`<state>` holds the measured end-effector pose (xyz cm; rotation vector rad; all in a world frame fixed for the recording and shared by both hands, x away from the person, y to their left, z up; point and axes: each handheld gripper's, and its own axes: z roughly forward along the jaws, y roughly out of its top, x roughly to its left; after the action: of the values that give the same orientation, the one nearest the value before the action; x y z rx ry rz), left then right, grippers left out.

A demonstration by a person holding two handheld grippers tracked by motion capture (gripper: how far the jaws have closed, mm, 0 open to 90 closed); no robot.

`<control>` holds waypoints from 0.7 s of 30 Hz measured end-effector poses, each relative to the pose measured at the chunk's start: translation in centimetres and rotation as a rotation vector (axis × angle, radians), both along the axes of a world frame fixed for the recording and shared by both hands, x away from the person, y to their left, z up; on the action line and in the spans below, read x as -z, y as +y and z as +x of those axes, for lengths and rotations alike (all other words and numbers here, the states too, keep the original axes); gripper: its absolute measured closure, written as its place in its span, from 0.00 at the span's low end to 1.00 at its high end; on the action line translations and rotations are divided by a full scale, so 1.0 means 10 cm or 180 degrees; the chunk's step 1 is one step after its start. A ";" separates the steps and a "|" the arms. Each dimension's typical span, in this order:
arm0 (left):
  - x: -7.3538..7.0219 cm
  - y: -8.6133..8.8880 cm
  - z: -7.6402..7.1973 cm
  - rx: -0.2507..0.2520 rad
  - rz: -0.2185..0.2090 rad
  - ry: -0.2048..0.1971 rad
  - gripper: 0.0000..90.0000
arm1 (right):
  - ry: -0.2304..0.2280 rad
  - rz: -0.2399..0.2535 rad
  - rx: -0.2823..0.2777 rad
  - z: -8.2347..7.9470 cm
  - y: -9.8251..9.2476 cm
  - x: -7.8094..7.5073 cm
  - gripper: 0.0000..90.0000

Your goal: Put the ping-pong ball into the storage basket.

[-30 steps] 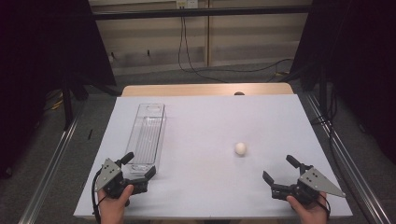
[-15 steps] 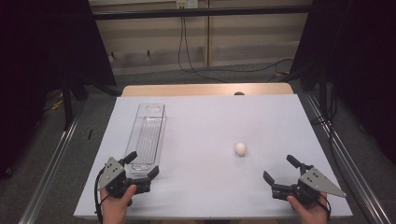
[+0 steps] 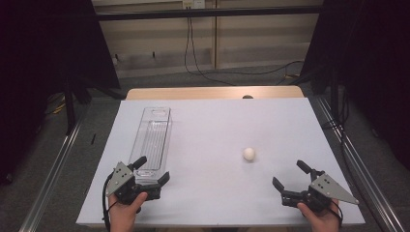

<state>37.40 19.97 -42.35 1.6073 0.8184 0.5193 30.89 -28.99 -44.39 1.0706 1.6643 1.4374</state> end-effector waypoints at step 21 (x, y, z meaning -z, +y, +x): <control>-0.06 -0.25 0.03 0.0126 -0.0015 0.0031 0.02 | 0.0002 0.0016 -0.0002 -0.01 -0.02 -0.01 0.01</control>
<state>37.75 17.46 -41.74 1.6196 0.7931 0.4814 30.84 -29.19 -44.32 1.0735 1.6625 1.4427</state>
